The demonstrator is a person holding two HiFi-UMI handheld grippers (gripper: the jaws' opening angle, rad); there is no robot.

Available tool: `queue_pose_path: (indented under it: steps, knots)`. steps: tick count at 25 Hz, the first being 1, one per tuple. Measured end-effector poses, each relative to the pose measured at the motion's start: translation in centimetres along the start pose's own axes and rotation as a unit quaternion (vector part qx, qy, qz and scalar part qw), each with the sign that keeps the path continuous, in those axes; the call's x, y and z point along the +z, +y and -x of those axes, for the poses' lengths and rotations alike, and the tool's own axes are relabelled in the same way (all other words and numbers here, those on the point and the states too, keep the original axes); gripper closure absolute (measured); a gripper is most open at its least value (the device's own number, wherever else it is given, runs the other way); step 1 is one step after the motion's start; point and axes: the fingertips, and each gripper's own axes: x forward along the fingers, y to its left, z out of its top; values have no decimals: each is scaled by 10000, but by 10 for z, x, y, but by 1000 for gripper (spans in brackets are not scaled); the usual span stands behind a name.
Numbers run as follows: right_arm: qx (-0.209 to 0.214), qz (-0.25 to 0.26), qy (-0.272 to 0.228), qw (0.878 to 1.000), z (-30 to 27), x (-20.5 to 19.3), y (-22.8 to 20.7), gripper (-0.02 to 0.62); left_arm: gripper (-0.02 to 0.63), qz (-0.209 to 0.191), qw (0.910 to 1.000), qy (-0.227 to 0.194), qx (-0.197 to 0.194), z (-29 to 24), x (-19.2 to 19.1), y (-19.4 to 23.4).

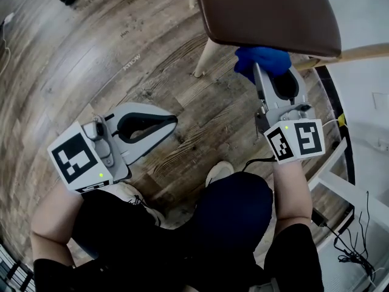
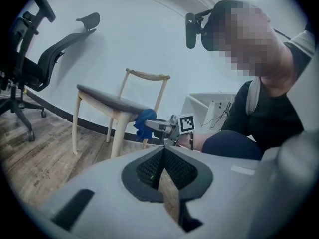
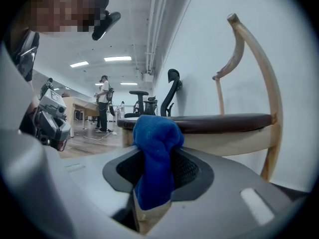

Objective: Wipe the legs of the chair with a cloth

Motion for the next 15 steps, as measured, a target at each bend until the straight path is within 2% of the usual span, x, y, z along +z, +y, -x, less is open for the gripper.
queue_pose_path:
  steps: [6, 13, 15]
  knots:
    - [-1135, -135, 106, 9934, 39, 3, -94, 449, 600, 11, 10000, 4, -10, -2, 0, 0]
    - [-2268, -476, 0, 9728, 82, 16, -182, 449, 600, 22, 9999, 94, -39, -8, -5, 1]
    - [-2426, -530, 25, 9687, 89, 14, -198, 449, 600, 34, 9999, 105, -29, -9, -5, 3]
